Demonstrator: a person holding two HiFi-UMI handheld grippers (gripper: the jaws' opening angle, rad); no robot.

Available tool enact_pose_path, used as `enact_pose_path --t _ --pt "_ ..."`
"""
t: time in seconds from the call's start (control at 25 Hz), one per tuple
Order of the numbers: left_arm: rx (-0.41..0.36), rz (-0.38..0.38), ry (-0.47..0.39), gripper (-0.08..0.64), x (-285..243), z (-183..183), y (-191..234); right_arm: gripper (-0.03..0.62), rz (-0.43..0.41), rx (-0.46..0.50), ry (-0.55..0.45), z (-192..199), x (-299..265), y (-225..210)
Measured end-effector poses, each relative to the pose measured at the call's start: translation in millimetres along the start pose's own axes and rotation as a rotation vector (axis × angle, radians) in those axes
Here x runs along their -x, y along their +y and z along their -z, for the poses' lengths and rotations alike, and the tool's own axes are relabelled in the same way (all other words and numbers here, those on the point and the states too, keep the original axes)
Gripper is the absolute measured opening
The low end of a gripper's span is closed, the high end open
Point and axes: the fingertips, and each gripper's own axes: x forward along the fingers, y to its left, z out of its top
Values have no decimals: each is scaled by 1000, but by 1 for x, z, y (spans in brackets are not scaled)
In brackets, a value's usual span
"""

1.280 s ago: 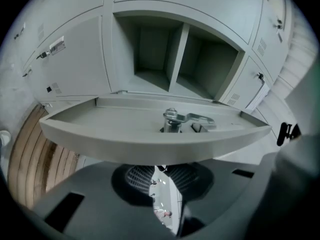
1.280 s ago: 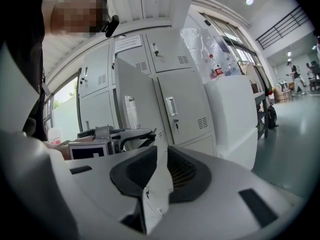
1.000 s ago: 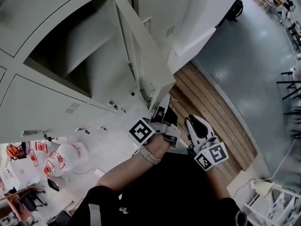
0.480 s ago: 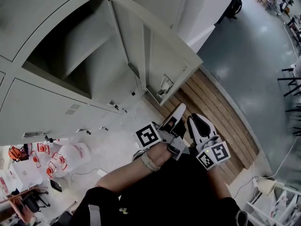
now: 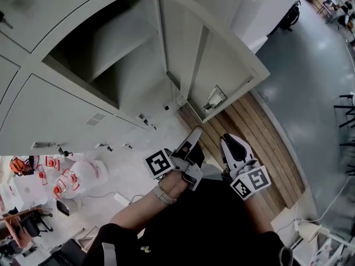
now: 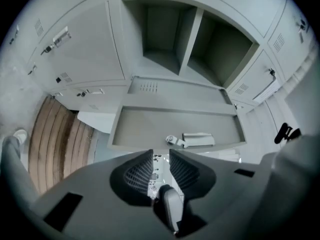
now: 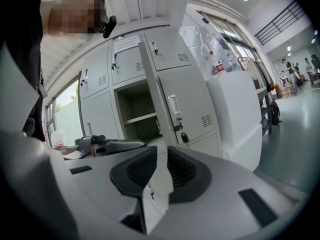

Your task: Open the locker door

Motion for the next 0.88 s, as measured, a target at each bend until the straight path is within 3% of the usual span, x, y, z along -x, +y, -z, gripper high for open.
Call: enact_pose_path --t 0.24,0.52,0.6,0.68,0.76,0.88 --pt "-61 -2 -123 91 36 -46 -6 75 -113 16 22 2 -29 29" --pt "-226 -77 -204 38 79 -83 -11 75 -243 37 36 2 -62 63" --pt "-376 -146 -192 31 93 -95 -11 75 -278 42 38 1 -70 73" --pt "-547 -159 -183 28 102 -108 -23 72 -312 49 38 0 -77 82" --pt "-651 -169 -193 26 109 -118 -33 69 -343 57 41 -1 -85 89" --pt "-851 -247 -192 25 121 -128 -41 67 -377 65 47 0 -93 99"
